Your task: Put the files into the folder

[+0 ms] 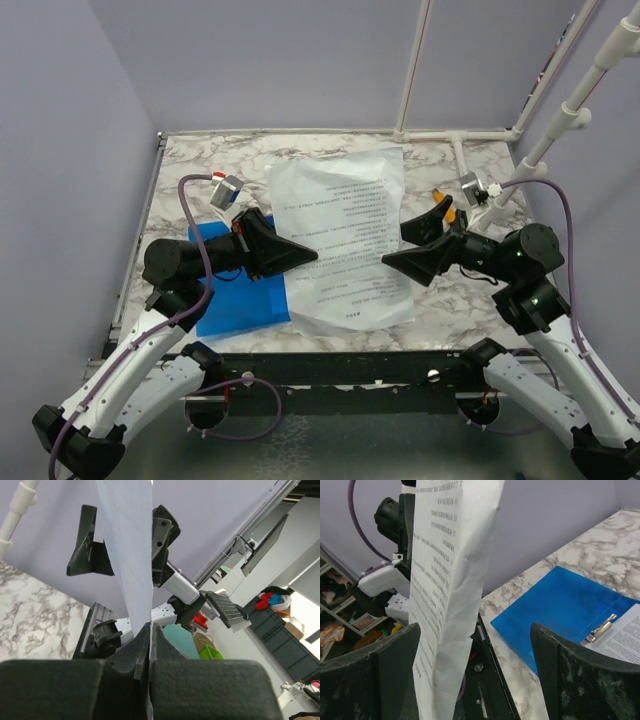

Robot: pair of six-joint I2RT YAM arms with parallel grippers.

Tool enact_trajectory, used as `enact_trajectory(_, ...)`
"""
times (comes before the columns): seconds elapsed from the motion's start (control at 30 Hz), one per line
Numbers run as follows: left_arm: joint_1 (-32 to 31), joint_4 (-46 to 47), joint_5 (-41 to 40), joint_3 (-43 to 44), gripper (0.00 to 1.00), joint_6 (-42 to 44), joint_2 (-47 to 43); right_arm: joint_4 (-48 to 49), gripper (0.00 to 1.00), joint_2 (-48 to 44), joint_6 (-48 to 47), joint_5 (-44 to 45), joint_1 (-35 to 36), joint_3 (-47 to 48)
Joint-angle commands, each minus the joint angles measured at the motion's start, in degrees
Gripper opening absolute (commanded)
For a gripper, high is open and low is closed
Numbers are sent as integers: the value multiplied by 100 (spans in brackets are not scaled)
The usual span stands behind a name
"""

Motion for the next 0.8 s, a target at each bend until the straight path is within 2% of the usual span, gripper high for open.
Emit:
enact_trajectory(0.0,6,643,191,-1,0,-324,-100,1137,94,42,809,-734,41,-291)
enact_trajectory(0.17,-11,666,67,-92,0,-356,-115,2694,86,68,1758,-1191,34,-686)
enact_trajectory(0.27,-11,667,-9,-221,0,-370,-117,2997,77,36,2005,-1218,31,-743)
enact_trajectory(0.33,-16,667,-58,-307,0,-377,-116,2980,70,-3,2026,-1194,36,-705)
enact_trajectory(0.53,-11,662,-155,-470,0,-364,-115,2577,63,-51,1870,-1119,39,-493)
enact_trajectory(0.77,-11,624,-167,-541,0,-365,-100,2073,46,-14,1588,-967,40,-306)
